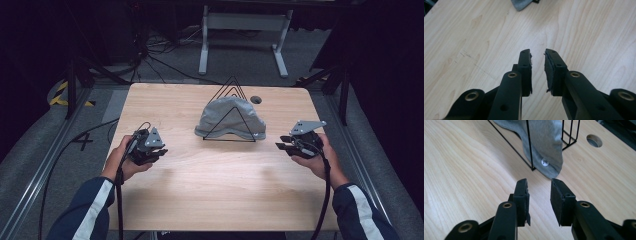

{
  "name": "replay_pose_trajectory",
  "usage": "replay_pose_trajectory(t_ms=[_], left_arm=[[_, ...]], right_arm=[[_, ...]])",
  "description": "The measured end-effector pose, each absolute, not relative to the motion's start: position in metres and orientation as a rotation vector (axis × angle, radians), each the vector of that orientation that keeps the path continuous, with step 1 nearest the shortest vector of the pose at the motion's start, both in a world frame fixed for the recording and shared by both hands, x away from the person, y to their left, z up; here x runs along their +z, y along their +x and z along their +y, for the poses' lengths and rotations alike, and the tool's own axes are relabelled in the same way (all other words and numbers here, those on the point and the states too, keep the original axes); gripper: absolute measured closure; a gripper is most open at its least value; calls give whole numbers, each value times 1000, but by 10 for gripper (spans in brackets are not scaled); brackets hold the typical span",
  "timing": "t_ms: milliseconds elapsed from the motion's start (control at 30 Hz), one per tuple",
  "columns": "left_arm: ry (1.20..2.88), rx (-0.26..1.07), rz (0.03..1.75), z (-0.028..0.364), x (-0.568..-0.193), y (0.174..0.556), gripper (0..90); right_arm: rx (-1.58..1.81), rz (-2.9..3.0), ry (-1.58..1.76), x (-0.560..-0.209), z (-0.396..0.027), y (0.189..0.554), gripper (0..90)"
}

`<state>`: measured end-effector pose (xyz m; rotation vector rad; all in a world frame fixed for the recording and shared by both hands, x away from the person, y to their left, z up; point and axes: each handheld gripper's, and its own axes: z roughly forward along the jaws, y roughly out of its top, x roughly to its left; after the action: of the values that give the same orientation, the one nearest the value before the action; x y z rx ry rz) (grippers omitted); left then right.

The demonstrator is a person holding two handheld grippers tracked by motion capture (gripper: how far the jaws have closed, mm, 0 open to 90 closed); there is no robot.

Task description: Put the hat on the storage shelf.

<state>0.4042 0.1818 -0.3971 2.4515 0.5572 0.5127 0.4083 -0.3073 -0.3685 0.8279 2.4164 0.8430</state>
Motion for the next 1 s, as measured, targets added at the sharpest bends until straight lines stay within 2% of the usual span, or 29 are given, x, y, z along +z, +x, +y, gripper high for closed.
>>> replay_pose_trajectory(t_ms=[467,633,1000], left_arm=[[2470,486,567,204,-419,385,695],[2488,479,574,213,-430,377,632],[2436,408,679,233,-460,361,346]], right_arm=[[856,2422,807,-391,-324,383,622],[882,2415,833,-401,-335,374,568],[904,2388,969,-436,-365,352,399]])
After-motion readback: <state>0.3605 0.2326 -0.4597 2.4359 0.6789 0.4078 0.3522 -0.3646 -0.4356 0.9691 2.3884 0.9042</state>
